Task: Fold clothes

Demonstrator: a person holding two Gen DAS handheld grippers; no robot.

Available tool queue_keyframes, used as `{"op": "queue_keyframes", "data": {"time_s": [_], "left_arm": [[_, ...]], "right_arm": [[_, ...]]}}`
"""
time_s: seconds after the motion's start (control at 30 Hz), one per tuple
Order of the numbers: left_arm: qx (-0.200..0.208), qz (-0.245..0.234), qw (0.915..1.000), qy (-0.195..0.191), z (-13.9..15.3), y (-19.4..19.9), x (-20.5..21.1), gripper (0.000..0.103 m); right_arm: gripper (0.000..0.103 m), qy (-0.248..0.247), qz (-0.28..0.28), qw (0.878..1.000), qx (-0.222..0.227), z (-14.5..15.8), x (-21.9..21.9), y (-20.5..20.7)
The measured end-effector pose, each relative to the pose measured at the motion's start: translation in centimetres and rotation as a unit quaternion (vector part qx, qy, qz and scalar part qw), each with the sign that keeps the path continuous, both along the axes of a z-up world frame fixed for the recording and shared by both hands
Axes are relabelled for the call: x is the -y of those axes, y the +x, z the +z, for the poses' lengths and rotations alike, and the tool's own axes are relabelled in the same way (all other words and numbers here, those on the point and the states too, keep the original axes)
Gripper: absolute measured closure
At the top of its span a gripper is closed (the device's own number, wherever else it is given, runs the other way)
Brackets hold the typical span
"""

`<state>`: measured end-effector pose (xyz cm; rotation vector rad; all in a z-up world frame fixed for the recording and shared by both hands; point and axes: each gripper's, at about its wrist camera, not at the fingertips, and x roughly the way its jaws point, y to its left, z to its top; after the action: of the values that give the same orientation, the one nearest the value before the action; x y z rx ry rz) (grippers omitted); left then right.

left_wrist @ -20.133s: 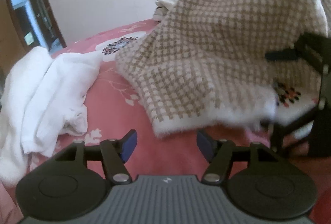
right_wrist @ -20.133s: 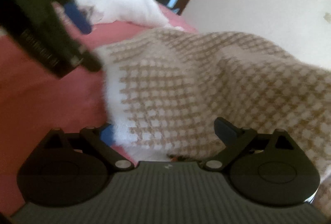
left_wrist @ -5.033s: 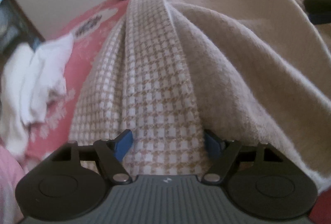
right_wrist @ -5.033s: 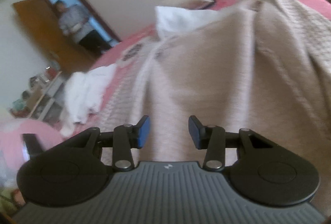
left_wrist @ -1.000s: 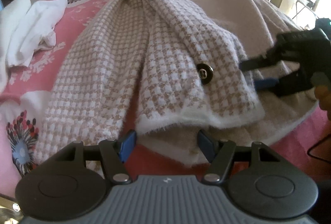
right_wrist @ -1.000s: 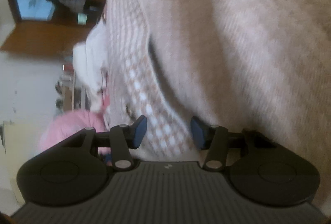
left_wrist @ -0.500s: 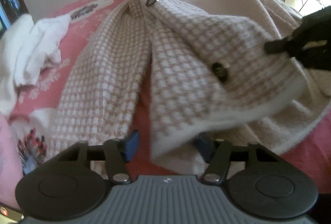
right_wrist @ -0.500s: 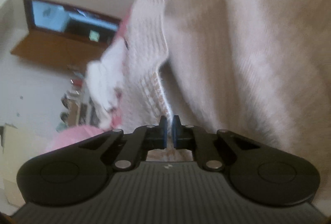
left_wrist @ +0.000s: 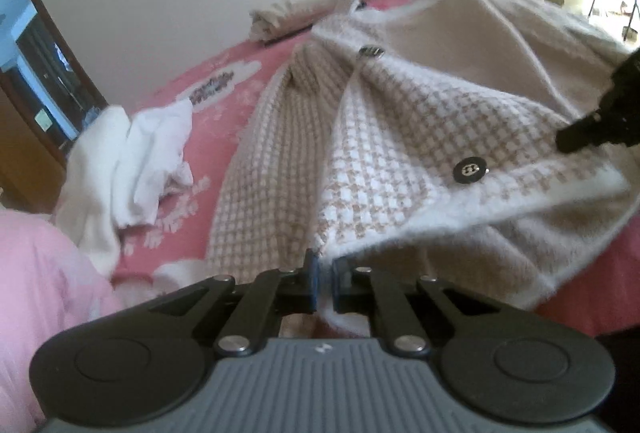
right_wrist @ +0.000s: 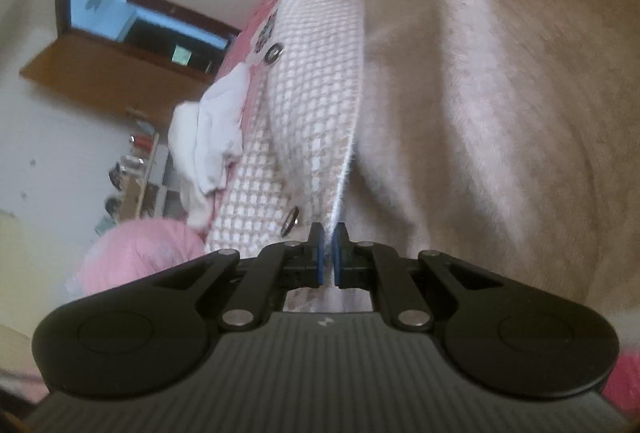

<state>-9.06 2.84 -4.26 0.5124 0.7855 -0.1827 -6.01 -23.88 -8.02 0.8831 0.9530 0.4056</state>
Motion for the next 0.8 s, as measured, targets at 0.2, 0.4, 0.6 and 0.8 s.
{"op": "queue_keyframes", "data": {"time_s": [0.2, 0.4, 0.6, 0.8], "left_arm": [[-0.021, -0.005, 0.9998, 0.005, -2.4, 0.4, 0.9, 0.095], [-0.036, -0.006, 0.9993, 0.006, -3.5, 0.6, 0.4, 0.09], [-0.073, 0.009, 0.9972, -0.011, -4.1, 0.7, 0.5, 0.065], [-0.08, 0.02, 0.9964, -0.019, -4.5, 0.9, 0.3, 0.057]], "right_arm": [[0.1, -0.051, 0.009, 0.998, -0.036, -1.3, -0.5, 0.1], [0.1, -0.042, 0.003, 0.999, -0.033, -1.6, 1.2, -0.8], [0.1, -0.063, -0.009, 0.997, -0.037, -2.1, 1.5, -0.9], [0.1, -0.1, -0.046, 0.994, -0.008, -1.2, 2.2, -0.7]]}}
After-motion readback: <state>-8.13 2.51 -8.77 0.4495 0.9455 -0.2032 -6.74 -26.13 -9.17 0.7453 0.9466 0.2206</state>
